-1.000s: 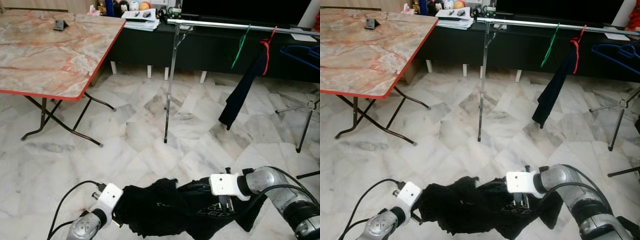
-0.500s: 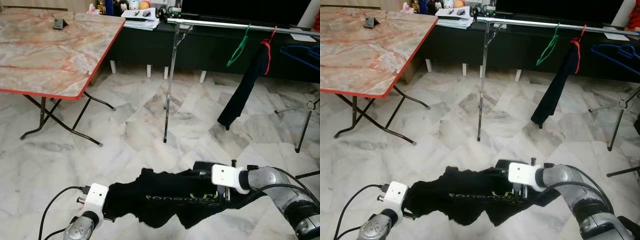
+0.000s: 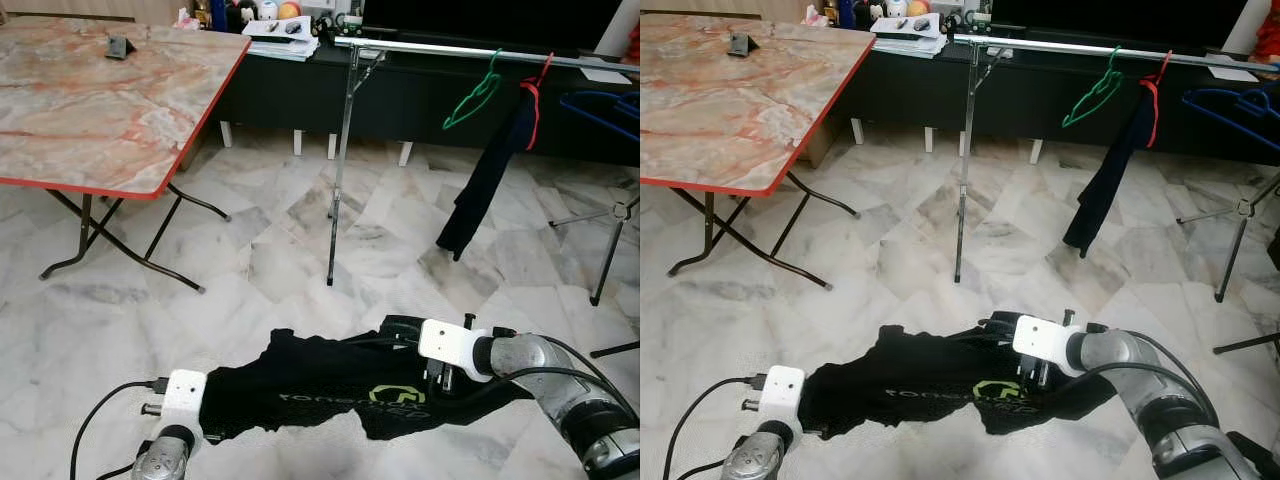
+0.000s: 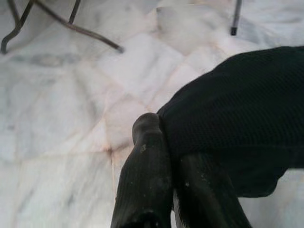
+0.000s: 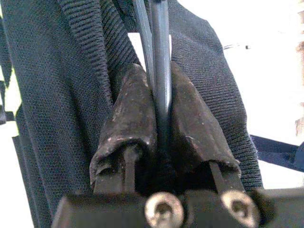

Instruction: Hang hanger

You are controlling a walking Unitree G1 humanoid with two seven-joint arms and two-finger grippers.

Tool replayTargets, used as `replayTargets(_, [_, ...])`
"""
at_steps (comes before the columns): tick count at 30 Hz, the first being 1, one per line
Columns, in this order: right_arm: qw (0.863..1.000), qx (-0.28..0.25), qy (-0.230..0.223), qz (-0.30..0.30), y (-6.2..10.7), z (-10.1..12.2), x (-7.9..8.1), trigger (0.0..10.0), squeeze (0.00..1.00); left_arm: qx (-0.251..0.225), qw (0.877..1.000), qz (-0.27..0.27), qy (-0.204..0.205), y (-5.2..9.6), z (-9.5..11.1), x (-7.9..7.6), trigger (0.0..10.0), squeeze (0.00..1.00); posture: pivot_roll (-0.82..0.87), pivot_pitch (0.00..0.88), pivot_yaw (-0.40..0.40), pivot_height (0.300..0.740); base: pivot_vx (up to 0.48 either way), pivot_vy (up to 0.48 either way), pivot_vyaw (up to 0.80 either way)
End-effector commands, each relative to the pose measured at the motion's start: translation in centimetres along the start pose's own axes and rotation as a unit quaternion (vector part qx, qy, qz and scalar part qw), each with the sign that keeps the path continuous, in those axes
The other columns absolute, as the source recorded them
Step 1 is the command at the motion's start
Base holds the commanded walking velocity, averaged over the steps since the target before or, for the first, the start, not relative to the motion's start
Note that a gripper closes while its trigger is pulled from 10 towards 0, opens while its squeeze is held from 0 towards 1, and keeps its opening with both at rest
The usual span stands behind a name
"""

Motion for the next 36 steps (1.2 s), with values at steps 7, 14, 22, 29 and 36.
replayTargets(7, [0.990,0.127,-0.053,0.026,2.6,-6.3,2.1,10.0,0.00,-0.044,0.989,0.073,0.119,1.2,0.2,4.9,0.0,0.00,0.06,0.167,-0.072,0.740,0.000,0.000,0.00])
replayTargets(14, [0.991,0.061,-0.073,0.094,1.0,-4.0,5.0,10.0,0.00,-0.059,0.983,-0.174,0.032,0.9,2.8,-2.9,0.0,0.00,0.07,0.168,-0.076,0.740,0.000,0.000,0.00])
replayTargets(22, [0.994,0.029,-0.093,0.048,0.0,-2.4,3.6,10.0,0.00,-0.007,0.957,-0.279,-0.084,1.7,1.5,-4.8,0.0,0.00,0.07,0.166,-0.070,0.740,0.000,0.000,0.00])
replayTargets(29, [0.994,0.009,-0.109,0.029,-0.1,-1.8,2.8,10.0,0.00,0.016,0.946,-0.289,-0.148,2.0,0.7,-4.2,10.0,1.00,0.07,0.166,-0.067,0.740,0.000,0.000,0.00])
replayTargets(36, [0.994,0.005,-0.109,0.024,-0.1,-1.6,2.7,10.0,0.00,0.031,0.937,-0.294,-0.187,2.3,0.0,-4.0,10.0,1.00,0.07,0.167,-0.067,0.740,0.000,0.000,0.00])
Point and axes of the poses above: a point about 5 cm out from each wrist's last joint towards the gripper, its own y axis pointing back from the gripper into the wrist, its own z axis along the axis of the wrist's last joint, x = y × z, the point moved 5 cm from there along -y, pointing out of the wrist towards the gripper, and after that the axes turned 11 degrees about y, right-handed, at the moved point
